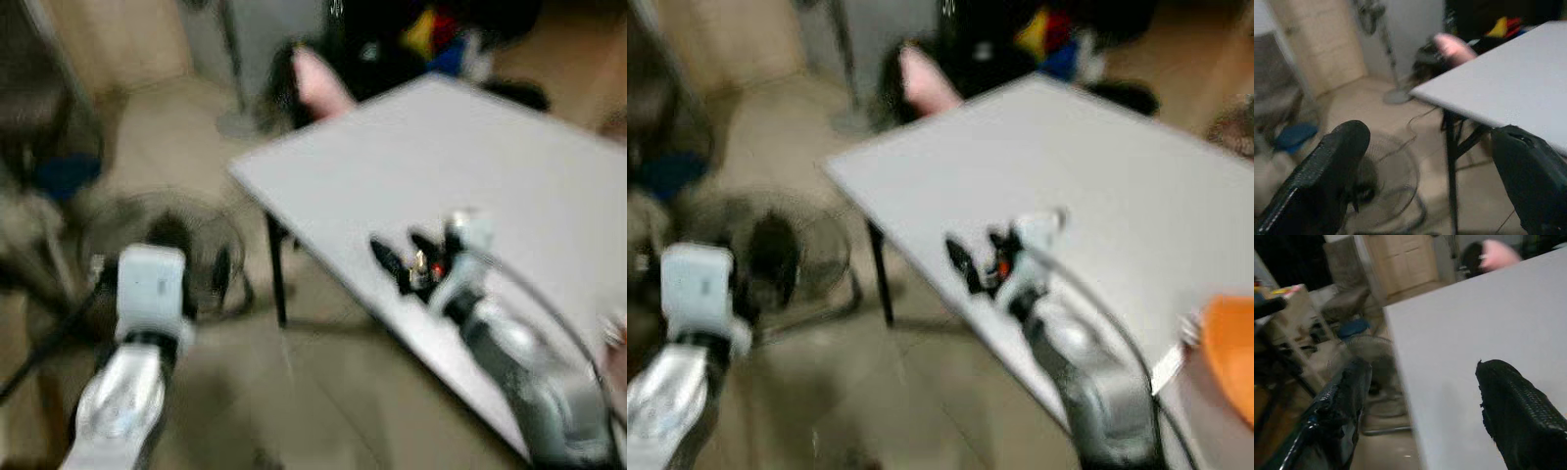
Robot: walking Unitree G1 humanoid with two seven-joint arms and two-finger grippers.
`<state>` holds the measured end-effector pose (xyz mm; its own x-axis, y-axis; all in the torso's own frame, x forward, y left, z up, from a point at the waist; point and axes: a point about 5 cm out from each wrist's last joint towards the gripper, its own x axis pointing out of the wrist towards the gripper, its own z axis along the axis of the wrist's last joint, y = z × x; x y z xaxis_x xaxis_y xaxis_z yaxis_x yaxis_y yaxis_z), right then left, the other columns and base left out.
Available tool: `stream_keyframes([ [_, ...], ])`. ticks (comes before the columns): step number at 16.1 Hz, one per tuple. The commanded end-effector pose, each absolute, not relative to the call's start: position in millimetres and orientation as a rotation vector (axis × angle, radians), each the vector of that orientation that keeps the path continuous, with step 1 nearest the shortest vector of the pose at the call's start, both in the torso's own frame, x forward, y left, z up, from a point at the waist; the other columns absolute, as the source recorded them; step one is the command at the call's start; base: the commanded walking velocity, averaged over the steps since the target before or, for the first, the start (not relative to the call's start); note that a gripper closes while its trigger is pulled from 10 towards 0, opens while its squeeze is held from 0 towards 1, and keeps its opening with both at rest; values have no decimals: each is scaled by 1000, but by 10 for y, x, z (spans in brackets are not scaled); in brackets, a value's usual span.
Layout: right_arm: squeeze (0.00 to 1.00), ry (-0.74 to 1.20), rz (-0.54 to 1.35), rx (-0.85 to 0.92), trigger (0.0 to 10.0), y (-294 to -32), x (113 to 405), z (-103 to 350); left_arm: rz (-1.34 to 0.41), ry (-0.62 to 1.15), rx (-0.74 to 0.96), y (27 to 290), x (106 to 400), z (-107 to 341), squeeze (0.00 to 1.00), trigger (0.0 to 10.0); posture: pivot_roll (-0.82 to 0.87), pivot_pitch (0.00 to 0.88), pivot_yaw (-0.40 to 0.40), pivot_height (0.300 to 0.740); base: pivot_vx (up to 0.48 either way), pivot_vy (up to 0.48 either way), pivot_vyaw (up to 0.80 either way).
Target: Setting the table
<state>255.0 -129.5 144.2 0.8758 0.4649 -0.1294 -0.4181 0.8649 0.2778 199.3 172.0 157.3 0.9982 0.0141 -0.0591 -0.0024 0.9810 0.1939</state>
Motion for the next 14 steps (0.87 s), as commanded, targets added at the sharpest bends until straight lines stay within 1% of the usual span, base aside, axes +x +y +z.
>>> stream_keyframes([
  [1,0,203,441,255,10000,-1361,2567,1447,29,71,191,1739,1995,1567,0,10000,-32,28,45,740,0,0,800],
  [3,0,206,436,241,10000,-1383,2562,1422,34,70,186,1745,1994,1575,0,10000,-31,29,46,740,0,0,800],
  [4,0,212,436,239,10000,-1392,2557,1399,35,69,183,1745,1989,1579,0,10000,-31,29,44,740,0,251,800],
  [11,0,231,436,234,10000,-1383,2585,1362,40,73,197,1763,1978,1589,0,10000,-23,31,29,740,0,331,800],
  [14,0,233,406,255,10000,-1396,2586,1352,41,67,218,1804,1992,1618,0,10000,-25,34,28,740,0,334,0],
])
